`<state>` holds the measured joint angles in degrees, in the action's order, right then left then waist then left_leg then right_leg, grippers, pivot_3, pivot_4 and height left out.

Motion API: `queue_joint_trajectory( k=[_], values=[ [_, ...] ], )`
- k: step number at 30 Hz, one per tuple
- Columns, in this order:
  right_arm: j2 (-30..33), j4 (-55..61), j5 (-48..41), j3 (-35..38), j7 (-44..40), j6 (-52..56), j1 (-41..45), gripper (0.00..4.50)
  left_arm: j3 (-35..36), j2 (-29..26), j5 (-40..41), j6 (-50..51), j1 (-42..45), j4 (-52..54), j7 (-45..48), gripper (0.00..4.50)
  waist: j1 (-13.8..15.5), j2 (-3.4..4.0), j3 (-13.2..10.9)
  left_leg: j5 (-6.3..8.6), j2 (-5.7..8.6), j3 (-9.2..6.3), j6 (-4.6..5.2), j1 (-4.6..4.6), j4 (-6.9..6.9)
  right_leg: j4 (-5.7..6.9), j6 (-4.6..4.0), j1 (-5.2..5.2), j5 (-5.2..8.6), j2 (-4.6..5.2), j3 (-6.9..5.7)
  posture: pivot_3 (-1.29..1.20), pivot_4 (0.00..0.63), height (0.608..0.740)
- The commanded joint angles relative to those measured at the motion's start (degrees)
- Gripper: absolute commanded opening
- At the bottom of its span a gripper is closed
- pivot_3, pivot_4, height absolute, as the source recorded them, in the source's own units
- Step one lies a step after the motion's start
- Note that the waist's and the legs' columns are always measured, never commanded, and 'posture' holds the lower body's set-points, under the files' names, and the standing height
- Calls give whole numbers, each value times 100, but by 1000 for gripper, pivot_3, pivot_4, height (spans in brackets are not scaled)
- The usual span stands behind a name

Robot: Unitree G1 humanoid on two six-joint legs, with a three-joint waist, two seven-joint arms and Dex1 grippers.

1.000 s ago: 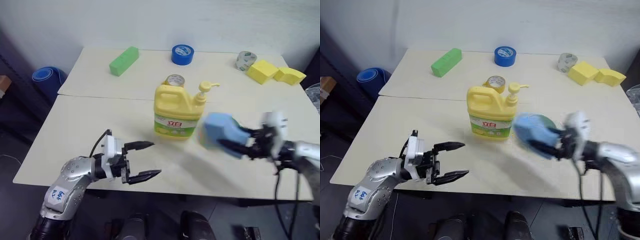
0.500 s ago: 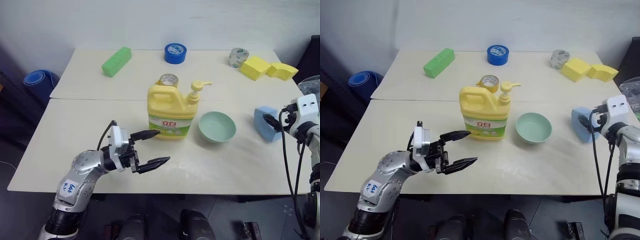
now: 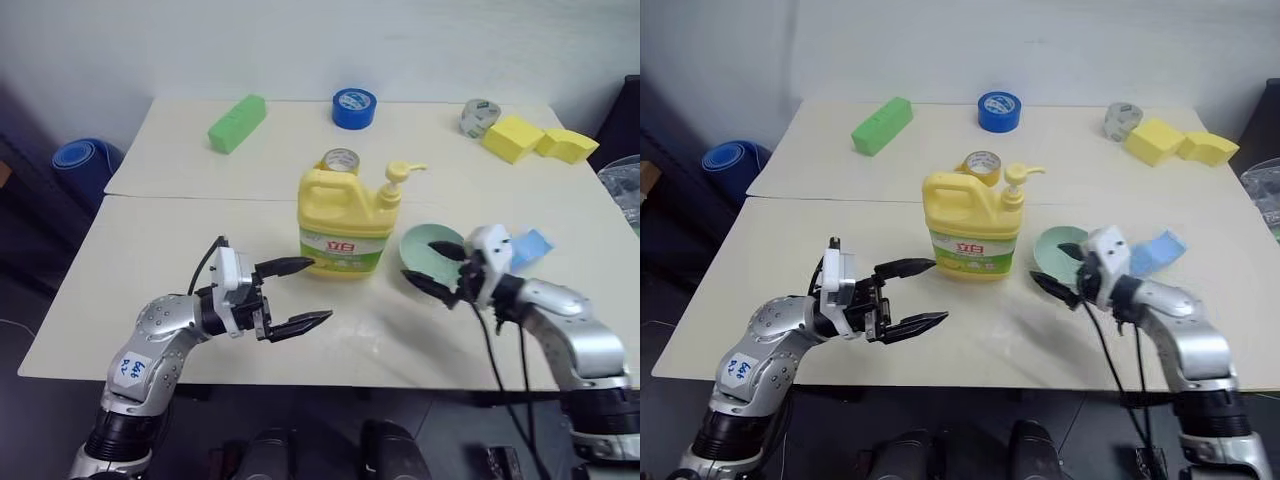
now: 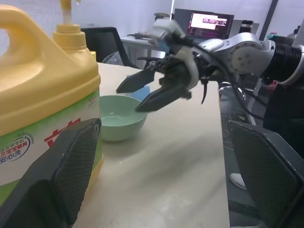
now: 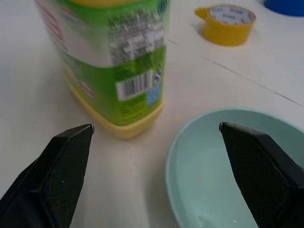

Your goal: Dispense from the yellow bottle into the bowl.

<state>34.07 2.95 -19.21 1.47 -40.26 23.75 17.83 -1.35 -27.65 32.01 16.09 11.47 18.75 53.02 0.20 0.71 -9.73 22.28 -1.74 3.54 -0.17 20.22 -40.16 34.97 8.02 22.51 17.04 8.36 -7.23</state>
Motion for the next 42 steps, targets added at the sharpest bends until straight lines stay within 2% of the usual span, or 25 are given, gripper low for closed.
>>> queue_joint_trajectory(
  k=[1,4,12,15,16,19,20,23,26,30,34,42],
  values=[
    [-223,-314,444,-275,392,34,198,4414,-54,18,-34,-91,104,34,63,4500,3,0,0,0,0,-2,0,1,0,1,0,0,0,0,-2,0,150,740],
    [-466,-695,756,-443,634,-105,353,3839,12,4,-52,-96,152,44,27,4500,-13,0,0,0,0,-2,0,1,11,-1,0,4,0,-1,-6,0,150,740],
    [-590,-562,956,-504,613,-266,337,1057,331,-44,87,13,261,103,-188,4500,-30,0,0,0,-1,-2,0,1,11,-1,0,4,0,-1,-5,0,150,740],
    [-448,-449,892,-408,461,-159,302,144,529,-33,343,240,731,81,-325,4500,-17,-1,0,0,-1,-3,0,3,9,-1,0,4,0,-1,-6,0,150,740],
    [-389,-412,881,-365,417,-179,299,36,578,-35,474,384,922,72,-361,4500,-6,-2,0,0,-1,-6,0,5,7,0,0,4,0,-1,-7,0,150,740],
    [81,110,605,-127,-39,110,322,36,661,29,755,763,1947,-140,-567,4500,22,-2,-1,0,2,-10,0,7,4,-1,2,1,-1,2,-8,0,150,740],
    [317,335,499,-55,-249,237,349,0,617,74,676,738,2302,-282,-597,4117,51,-4,-3,0,5,-14,0,11,2,-1,2,3,-1,3,-11,0,150,740],
    [967,825,281,138,-673,605,504,0,380,331,387,791,3248,-828,-810,3341,59,-4,-3,0,6,-12,1,12,3,-6,5,4,-3,3,-12,0,150,740],
    [1624,1250,6,362,-1078,985,809,0,-180,741,-152,669,4151,-1548,-815,2426,112,-13,-9,0,7,-9,1,15,4,-13,5,4,-3,1,-16,0,150,740],
    [1977,1549,-226,379,-1322,1332,1166,0,-360,1362,-628,391,4832,-2484,-1131,1155,109,-23,-15,0,7,-7,2,13,9,-20,6,2,-3,-1,-18,0,150,740],
    [2104,1717,-394,335,-1434,1634,1372,0,-483,1640,-847,282,5059,-2975,-1067,32,99,-32,-20,0,5,-4,2,16,14,-21,6,7,-3,-3,-19,0,150,740],
    [2090,1814,-440,303,-1411,1814,1607,0,-738,1968,-1150,389,5107,-3272,-933,32,128,-45,-28,-1,5,-7,3,25,3,-21,9,9,-5,-2,-20,0,150,740]
  ],
)
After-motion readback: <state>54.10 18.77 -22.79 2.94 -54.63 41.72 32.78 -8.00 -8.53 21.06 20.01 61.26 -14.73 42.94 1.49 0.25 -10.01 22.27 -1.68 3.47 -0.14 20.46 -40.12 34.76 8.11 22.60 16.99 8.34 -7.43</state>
